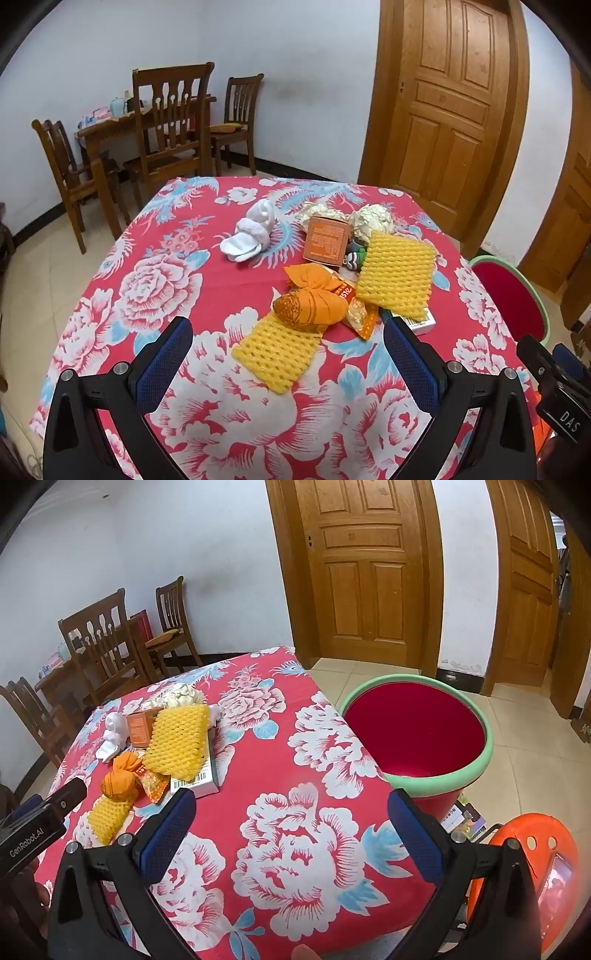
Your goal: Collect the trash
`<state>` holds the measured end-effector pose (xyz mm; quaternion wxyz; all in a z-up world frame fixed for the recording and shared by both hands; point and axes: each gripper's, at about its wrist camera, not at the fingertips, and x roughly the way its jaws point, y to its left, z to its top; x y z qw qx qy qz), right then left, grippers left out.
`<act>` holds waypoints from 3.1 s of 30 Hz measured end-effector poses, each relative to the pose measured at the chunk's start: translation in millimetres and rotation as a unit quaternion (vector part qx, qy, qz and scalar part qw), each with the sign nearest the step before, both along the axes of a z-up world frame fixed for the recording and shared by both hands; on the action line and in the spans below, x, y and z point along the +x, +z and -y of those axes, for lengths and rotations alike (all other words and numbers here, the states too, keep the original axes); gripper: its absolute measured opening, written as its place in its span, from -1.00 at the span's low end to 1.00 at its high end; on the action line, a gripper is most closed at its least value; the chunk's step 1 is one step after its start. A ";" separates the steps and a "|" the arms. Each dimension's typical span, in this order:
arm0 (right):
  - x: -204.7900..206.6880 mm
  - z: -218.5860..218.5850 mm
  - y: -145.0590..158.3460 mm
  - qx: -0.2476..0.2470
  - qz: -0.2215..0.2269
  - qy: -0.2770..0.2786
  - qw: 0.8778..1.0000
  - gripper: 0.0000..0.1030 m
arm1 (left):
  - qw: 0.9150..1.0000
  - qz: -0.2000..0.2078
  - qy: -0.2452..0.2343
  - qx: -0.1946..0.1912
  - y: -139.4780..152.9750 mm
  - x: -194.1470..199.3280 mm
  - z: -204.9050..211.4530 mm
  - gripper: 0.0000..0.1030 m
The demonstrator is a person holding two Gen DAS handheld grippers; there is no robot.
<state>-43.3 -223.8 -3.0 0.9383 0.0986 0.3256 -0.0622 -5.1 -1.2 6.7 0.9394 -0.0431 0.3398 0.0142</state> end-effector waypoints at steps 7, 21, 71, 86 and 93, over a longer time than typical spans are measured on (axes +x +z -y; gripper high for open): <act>0.1 0.0 0.3 -0.001 -0.001 -0.001 1.000 0.97 | 1.000 0.001 0.000 -0.001 0.1 0.4 -1.2 0.99; -0.2 0.6 1.4 -0.003 0.000 -0.001 1.000 0.97 | 1.000 0.005 0.002 -0.004 2.5 -0.6 -3.7 0.99; 0.7 1.1 -0.3 -0.002 -0.003 0.000 1.000 0.97 | 1.000 0.002 0.005 -0.005 2.1 -1.3 -8.5 0.99; 13.4 6.9 -5.9 0.011 -0.008 -0.005 1.000 0.97 | 0.999 -0.021 0.025 0.003 -16.4 18.4 -21.7 0.99; 31.0 10.2 -7.0 0.019 -0.016 0.003 1.000 0.97 | 0.999 -0.046 0.020 0.013 -32.8 35.3 -24.1 0.99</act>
